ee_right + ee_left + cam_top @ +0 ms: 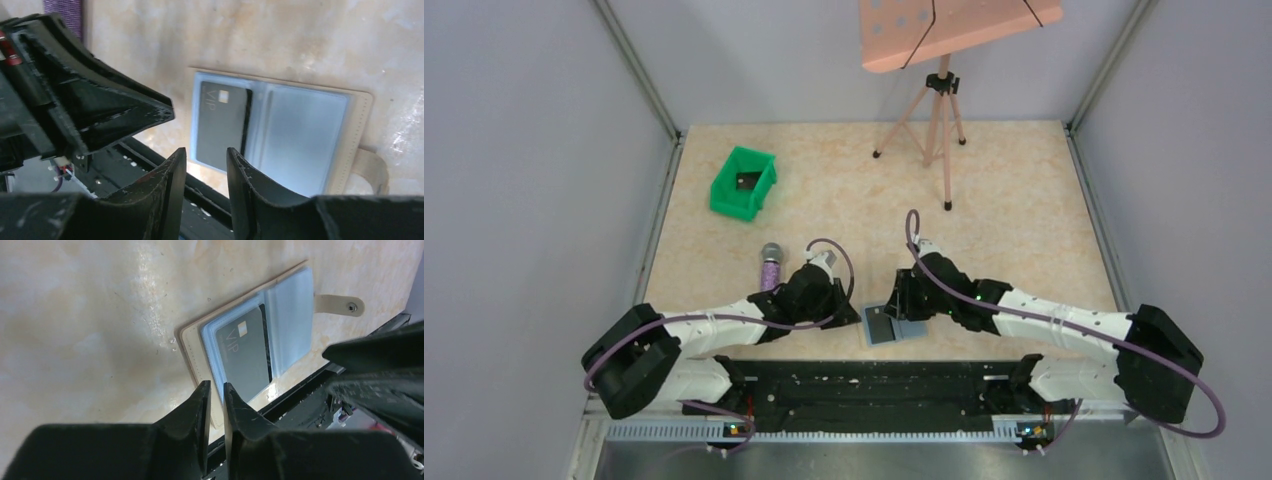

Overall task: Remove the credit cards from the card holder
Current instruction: Remove the credit card from the card holder.

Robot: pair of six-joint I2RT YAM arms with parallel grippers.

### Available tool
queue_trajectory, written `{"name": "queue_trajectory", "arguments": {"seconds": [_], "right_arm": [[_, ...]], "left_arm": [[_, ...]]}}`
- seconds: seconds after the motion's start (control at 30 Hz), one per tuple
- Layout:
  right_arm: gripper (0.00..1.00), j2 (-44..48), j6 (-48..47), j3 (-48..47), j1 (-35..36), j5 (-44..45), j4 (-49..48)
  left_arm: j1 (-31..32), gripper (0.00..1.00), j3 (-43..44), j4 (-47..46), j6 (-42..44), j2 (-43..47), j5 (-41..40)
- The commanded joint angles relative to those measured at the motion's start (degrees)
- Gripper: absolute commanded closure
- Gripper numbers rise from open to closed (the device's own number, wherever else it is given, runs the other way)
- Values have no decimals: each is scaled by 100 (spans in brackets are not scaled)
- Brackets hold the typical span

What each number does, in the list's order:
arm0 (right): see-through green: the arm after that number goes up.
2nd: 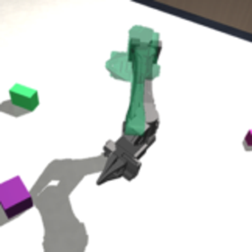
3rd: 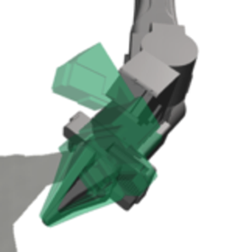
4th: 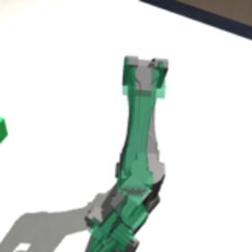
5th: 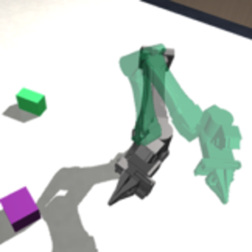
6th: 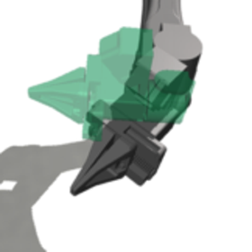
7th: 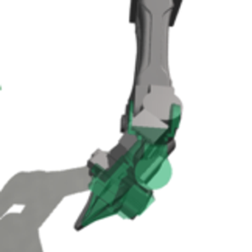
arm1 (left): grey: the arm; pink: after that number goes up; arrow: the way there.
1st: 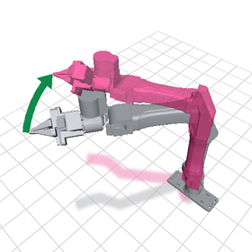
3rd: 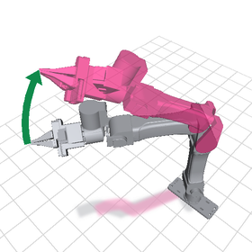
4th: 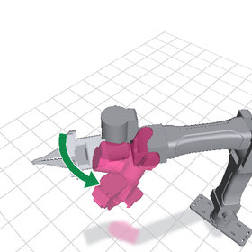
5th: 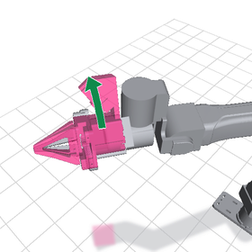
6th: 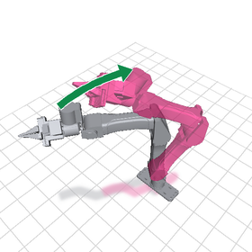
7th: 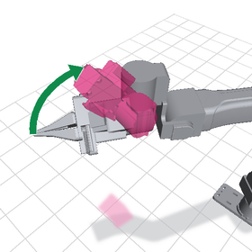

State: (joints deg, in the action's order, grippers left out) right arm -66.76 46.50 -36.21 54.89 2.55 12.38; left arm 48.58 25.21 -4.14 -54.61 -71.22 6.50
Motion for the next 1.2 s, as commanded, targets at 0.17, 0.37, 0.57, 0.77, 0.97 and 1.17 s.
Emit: {"name": "queue_trajectory", "arguments": {"seconds": [0.17, 0.37, 0.57, 0.77, 0.97, 1.17], "right_arm": [[65, -235, -450, 750, -1049, -1780, -1545], [67, -487, -454, 950, -1160, -2178, -1991], [68, -706, -571, 943, -1182, -2004, -1965], [67, -898, -650, 918, -1192, -1838, -1906], [67, -1226, -639, 914, -1191, -2076, -2176], [67, -1339, -593, 978, -1192, -2124, -2307]], "left_arm": [[-12, 91, -140, -838, -72, -376, 250], [-11, 94, -124, -807, -33, -621, 187], [-6, 95, -28, -662, 29, -680, 135], [-6, 95, -53, -629, 23, -686, 107], [-6, 96, -51, -653, 16, -737, 135], [-6, 96, -68, -666, 30, -808, 177]]}}
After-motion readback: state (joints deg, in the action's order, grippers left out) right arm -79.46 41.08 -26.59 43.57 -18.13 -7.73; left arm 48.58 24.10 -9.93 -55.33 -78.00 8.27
